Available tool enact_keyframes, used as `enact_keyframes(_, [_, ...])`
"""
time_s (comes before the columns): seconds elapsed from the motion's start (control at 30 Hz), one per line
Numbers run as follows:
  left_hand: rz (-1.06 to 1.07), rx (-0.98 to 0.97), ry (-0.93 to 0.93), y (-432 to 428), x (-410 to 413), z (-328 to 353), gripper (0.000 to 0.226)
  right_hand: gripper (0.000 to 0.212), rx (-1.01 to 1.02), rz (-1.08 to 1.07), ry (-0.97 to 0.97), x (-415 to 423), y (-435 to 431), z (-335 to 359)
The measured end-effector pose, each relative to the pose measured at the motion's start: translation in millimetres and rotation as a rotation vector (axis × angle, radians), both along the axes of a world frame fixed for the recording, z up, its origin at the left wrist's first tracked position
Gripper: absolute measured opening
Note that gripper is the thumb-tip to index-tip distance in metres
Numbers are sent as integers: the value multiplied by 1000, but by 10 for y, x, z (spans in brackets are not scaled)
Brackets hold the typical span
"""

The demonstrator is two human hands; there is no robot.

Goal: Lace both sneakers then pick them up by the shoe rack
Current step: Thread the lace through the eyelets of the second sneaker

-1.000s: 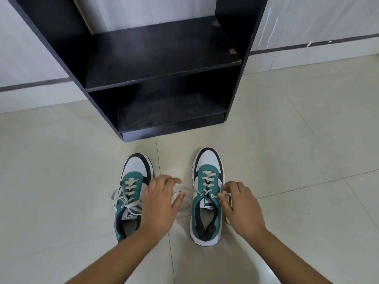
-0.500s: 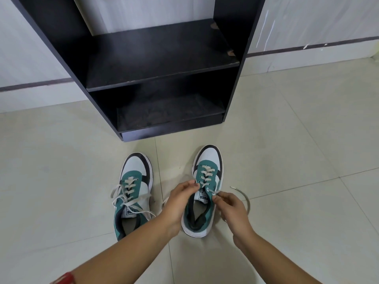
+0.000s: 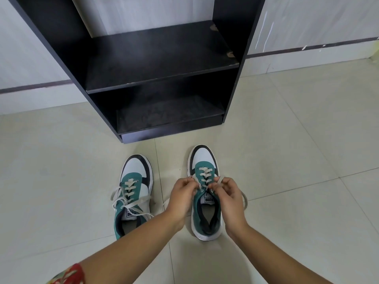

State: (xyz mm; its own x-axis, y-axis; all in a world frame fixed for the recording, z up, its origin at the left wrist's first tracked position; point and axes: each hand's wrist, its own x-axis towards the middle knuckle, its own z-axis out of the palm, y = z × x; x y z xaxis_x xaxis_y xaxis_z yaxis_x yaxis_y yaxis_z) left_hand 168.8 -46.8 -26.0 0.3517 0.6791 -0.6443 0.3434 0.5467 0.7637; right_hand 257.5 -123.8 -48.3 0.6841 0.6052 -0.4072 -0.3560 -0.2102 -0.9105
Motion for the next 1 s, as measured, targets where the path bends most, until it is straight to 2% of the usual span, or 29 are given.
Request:
enact_keyframes(0.1, [-78, -90, -83, 28, -42, 74, 9, 26, 40, 75, -34, 29, -2, 13])
enact_keyframes(0.2, [-143, -117, -116, 48, -28, 124, 11, 30, 20, 144, -54, 15, 9, 20])
enact_keyframes(0.3, [-150, -6, -162, 68, 23, 167, 18, 27, -31, 240, -133, 16, 11, 41])
enact_keyframes(0.37, [-214, 193, -223, 116, 21, 186, 22, 22, -95, 405, -373, 54, 0, 97])
enact_keyframes(0.43, [-389, 429, -258, 196, -24, 198, 28, 23, -124, 545, -649, 90, -13, 180])
enact_keyframes(0.47, [-500, 561, -237, 244, -44, 182, 30, 24, -113, 566, -721, 101, -20, 245])
enact_keyframes(0.57, [-749, 1014, -58, 380, -102, 127, 30, 20, -66, 541, -773, 121, -48, 398])
enact_keyframes(0.63, [-778, 1166, -11, 408, -139, 115, 26, 8, -65, 491, -736, 123, -78, 426])
enact_keyframes(0.73, [-705, 1143, -103, 401, -192, 119, 21, 8, -27, 433, -648, 92, -132, 420])
enact_keyframes(0.83, [-603, 991, -171, 352, -203, 131, 21, 14, -69, 469, -915, 50, -173, 361])
enact_keyframes(0.9, [-505, 888, -128, 292, -172, 137, 24, 20, -143, 493, -1054, 36, -173, 296])
enact_keyframes(1.0, [-421, 829, 77, 243, -102, 123, 18, 43, -210, 531, -1103, -15, -148, 221])
